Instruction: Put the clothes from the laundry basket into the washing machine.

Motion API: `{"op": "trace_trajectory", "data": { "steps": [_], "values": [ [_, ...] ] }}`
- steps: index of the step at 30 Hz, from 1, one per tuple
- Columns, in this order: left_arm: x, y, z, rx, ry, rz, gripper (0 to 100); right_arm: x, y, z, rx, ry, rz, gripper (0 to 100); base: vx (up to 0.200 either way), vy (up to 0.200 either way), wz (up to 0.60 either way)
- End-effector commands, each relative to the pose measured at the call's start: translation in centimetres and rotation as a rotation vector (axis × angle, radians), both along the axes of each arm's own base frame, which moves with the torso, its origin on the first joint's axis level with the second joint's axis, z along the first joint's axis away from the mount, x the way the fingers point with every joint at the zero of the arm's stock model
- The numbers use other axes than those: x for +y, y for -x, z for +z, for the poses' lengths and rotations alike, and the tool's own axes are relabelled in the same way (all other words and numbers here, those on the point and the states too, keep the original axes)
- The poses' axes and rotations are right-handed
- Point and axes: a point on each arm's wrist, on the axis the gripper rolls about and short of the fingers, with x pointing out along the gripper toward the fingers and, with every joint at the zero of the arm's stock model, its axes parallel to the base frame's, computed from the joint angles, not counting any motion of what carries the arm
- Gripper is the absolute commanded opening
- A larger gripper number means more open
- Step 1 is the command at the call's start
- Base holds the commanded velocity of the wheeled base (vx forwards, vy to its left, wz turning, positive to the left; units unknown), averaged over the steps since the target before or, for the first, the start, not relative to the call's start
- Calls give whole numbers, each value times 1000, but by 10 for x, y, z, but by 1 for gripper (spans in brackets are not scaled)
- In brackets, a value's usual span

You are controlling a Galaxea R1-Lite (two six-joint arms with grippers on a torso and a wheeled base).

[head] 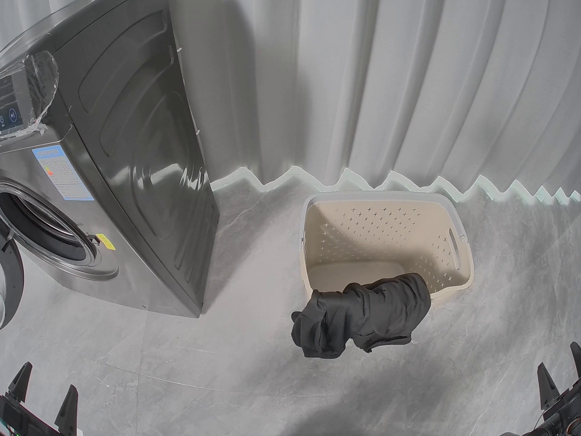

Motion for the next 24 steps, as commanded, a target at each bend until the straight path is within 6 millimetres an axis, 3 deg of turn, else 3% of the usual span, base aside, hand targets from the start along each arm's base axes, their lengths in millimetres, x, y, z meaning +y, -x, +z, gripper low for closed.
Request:
{"op": "trace_trajectory", "data": {
  "steps": [1,9,14,17,19,24],
  "values": [
    [0,0,-4,-2,0,-2,100,0,0,-5,0,0,0,100,0,0,0],
    [0,0,-4,-2,-2,-3,100,0,1,-2,-19,-1,4,100,0,0,0],
    [0,0,-4,-2,-7,-3,100,0,13,59,-160,-15,17,100,0,0,0],
    [0,0,-4,-2,-10,-5,100,1,3,67,-78,-7,28,100,0,0,0],
    [0,0,-4,-2,-13,-6,100,2,-23,69,88,-18,102,100,0,0,0],
    [0,0,-4,-2,-13,-6,100,4,-73,77,264,-73,173,100,-160,-160,0]
  ]
}}
